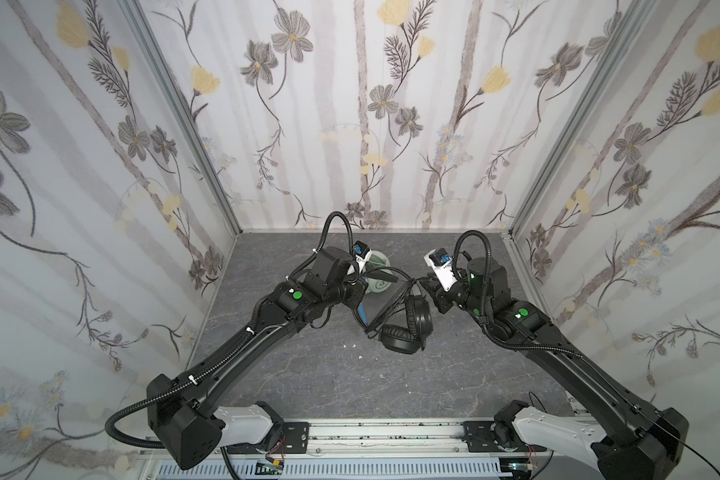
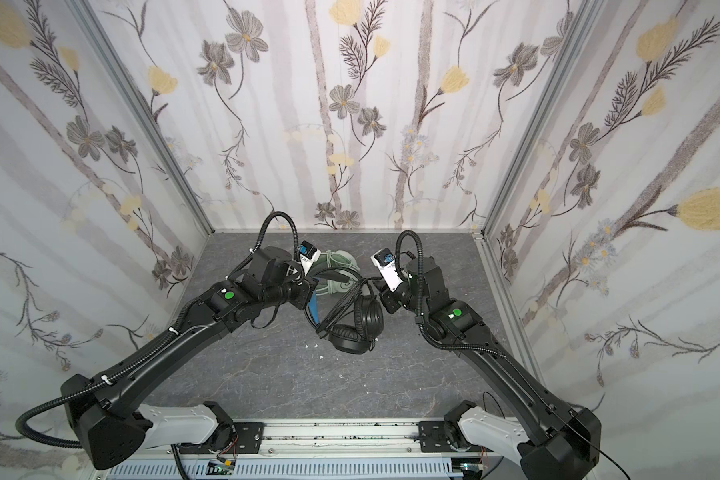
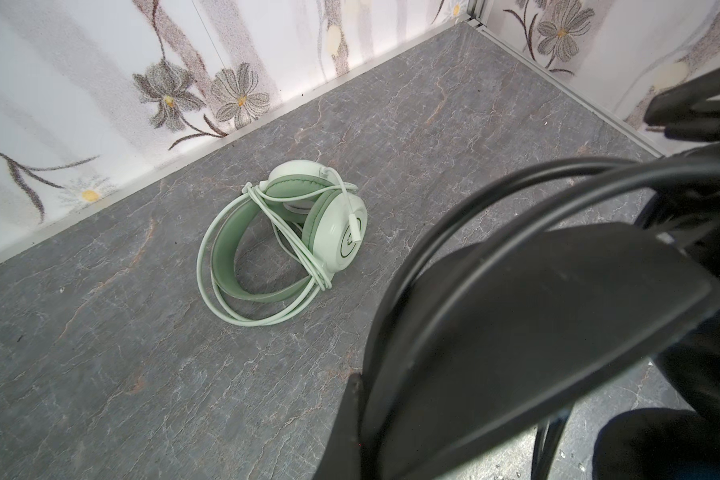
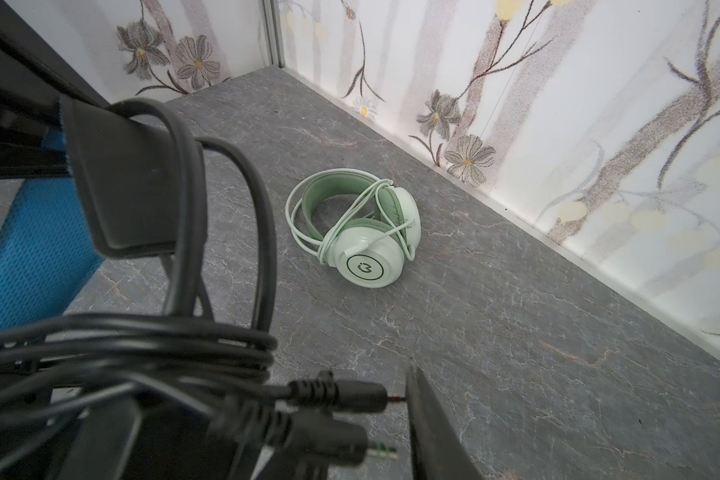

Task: Wrap the headphones

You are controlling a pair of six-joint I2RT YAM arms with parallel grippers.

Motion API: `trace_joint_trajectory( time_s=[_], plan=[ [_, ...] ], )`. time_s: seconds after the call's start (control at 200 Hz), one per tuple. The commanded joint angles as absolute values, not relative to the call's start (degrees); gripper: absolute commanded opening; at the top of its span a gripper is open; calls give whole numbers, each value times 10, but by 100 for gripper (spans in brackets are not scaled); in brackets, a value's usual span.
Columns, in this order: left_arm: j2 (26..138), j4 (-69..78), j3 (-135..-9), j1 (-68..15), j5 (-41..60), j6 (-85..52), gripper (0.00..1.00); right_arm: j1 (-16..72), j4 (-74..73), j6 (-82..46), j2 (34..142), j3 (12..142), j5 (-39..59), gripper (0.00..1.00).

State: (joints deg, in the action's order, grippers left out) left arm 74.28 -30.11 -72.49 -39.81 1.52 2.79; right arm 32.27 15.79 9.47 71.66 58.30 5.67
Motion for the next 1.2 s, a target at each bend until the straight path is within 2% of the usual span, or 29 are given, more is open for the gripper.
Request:
trace_joint_trajectory(
  time_s=[0.0,0.185,0.465,0.719,0.984,1.024,1.084,1.194],
  plan=[
    [745,-276,-735,-397,29,15,0,317,123,83,715,572,63,32],
    [756,-287,-743,-397,8,5,0,298,112,67,708,541,69,36],
    [778,-327,-755,-396,-19,-21,0,260,99,38,705,496,83,46],
    [806,-376,-771,-397,-22,-66,0,202,112,-2,711,480,31,57],
    [842,-369,-768,-408,-56,-184,0,168,142,6,721,531,-77,64],
    [851,-365,-768,-413,-65,-206,0,168,146,8,725,544,-87,68],
    [865,-353,-768,-421,-75,-238,0,168,149,9,729,562,-89,81],
    [907,-341,-786,-444,-98,-290,0,168,160,13,733,590,-96,92]
  ],
)
